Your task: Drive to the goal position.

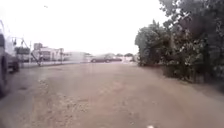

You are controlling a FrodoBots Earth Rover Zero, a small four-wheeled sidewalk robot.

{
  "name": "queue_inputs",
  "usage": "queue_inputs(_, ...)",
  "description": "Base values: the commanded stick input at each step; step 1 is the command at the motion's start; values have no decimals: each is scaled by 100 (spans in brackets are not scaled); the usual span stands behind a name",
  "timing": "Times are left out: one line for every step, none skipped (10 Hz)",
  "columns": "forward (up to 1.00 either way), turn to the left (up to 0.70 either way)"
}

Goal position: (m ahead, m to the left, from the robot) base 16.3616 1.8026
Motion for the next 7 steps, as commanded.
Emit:
queue_inputs(50, 0)
queue_inputs(50, 0)
queue_inputs(50, 0)
queue_inputs(50, 0)
queue_inputs(50, 0)
queue_inputs(50, 0)
queue_inputs(50, 0)
